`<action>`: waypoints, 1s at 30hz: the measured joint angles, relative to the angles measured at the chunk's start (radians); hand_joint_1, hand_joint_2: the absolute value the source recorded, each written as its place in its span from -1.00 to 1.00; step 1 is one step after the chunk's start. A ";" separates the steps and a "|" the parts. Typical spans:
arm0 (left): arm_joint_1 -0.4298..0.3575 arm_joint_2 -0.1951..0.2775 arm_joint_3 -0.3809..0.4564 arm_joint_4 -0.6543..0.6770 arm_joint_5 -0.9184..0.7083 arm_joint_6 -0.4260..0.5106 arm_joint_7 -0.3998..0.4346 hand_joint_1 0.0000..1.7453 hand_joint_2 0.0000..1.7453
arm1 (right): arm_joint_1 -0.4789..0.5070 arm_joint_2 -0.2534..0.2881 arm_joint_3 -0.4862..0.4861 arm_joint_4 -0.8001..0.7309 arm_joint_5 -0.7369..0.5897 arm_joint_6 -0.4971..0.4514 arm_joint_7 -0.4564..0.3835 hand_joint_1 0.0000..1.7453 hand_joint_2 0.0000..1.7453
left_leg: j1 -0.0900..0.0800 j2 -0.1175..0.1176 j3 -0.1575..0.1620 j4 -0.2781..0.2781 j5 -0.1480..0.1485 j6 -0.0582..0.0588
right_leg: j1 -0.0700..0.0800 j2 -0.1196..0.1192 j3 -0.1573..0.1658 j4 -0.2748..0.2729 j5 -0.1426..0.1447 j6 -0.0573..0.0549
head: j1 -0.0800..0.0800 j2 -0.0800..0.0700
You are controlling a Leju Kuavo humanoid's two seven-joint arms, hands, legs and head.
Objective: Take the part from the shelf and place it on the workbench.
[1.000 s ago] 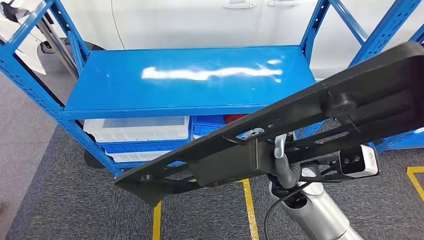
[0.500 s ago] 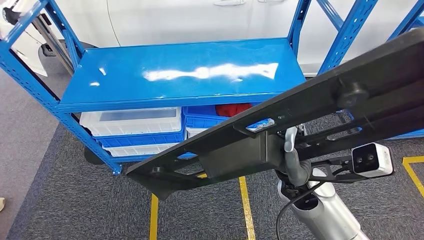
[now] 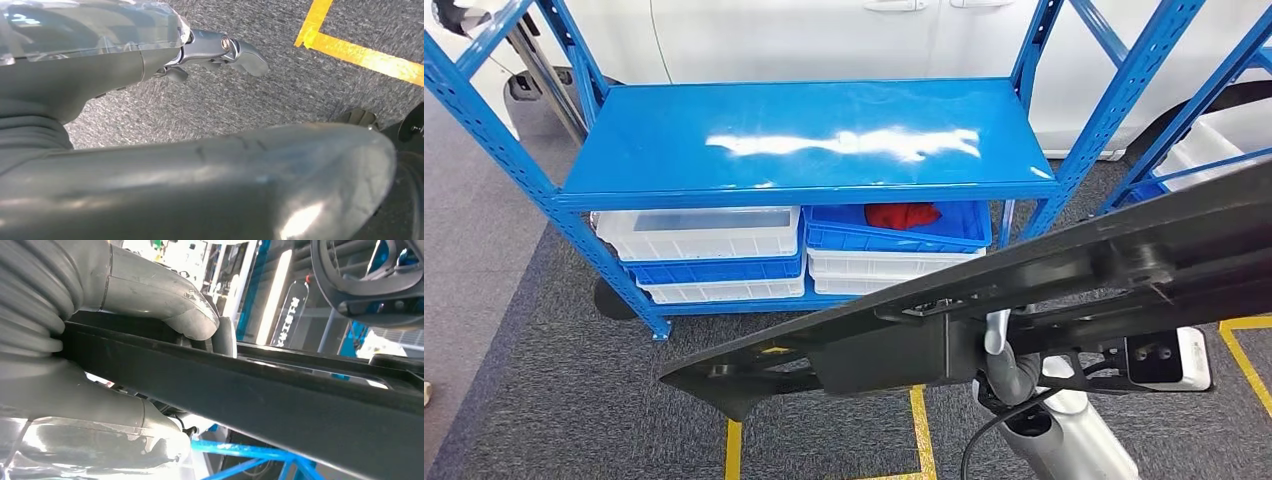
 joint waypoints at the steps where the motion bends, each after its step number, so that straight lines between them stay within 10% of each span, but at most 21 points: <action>1: -0.001 -0.001 -0.002 0.000 0.000 0.000 0.005 -1.00 -1.00 | -0.002 0.002 -0.001 0.000 0.002 0.006 0.003 1.00 1.00 | 0.000 0.002 0.000 0.002 -0.001 -0.001 | 0.000 -0.004 0.026 -0.050 0.029 -0.002 | 0.000 0.000; 6: -0.001 -0.002 -0.005 0.000 0.000 0.000 0.011 -1.00 -1.00 | -0.006 0.003 -0.003 0.000 0.005 0.012 0.007 1.00 1.00 | 0.000 0.003 0.000 0.005 -0.002 -0.003 | 0.000 -0.011 0.058 -0.113 0.060 -0.005 | 0.000 0.000; 9: 0.001 0.002 -0.005 0.000 0.000 -0.002 0.031 -1.00 -1.00 | -0.029 0.001 -0.012 0.010 0.032 0.012 0.011 1.00 1.00 | -0.008 0.013 -0.011 0.020 -0.013 -0.018 | 0.008 -0.031 0.075 -0.175 0.065 -0.026 | 0.000 0.000; 14: 0.004 0.024 -0.005 0.000 -0.001 -0.027 0.041 -1.00 -1.00 | -0.006 -0.005 -0.053 0.030 0.141 0.022 -0.006 1.00 1.00 | -0.002 -0.001 -0.126 0.299 -0.150 -0.048 | 0.007 0.021 0.069 -0.199 0.080 -0.056 | 0.000 0.000; 18: 0.003 0.033 -0.004 0.000 -0.001 -0.035 0.024 -1.00 -1.00 | 0.010 -0.004 -0.072 0.034 0.172 0.034 -0.016 1.00 1.00 | 0.003 -0.039 -0.034 0.104 -0.037 -0.039 | 0.008 0.062 0.067 -0.193 0.083 -0.049 | 0.000 0.000; 22: 0.001 0.039 0.014 0.000 -0.002 -0.029 0.002 -1.00 -1.00 | 0.014 -0.001 -0.093 0.042 0.195 0.061 -0.025 1.00 1.00 | 0.002 -0.063 0.002 0.018 -0.021 -0.026 | 0.004 0.100 0.050 -0.193 0.097 -0.022 | 0.000 0.000; 25: -0.003 0.040 0.028 0.000 -0.002 -0.004 -0.029 -1.00 -1.00 | 0.022 0.012 -0.120 0.046 0.219 0.096 -0.026 1.00 1.00 | 0.007 -0.033 0.003 0.003 -0.008 -0.007 | 0.005 0.066 0.027 -0.147 0.062 -0.007 | 0.000 0.000; 28: 0.001 0.041 0.041 0.000 -0.001 0.002 -0.047 -1.00 -1.00 | 0.025 0.032 -0.140 0.052 0.233 0.117 -0.026 1.00 1.00 | 0.004 -0.001 -0.001 0.002 -0.005 -0.001 | 0.001 0.021 -0.046 0.024 -0.028 0.000 | 0.000 0.000; 30: 0.002 0.042 0.047 0.000 -0.001 -0.016 -0.054 -1.00 -1.00 | 0.025 0.041 -0.150 0.058 0.239 0.118 -0.026 1.00 1.00 | 0.002 0.022 -0.002 0.004 -0.005 0.000 | -0.001 0.012 -0.054 0.058 -0.028 0.003 | 0.000 0.000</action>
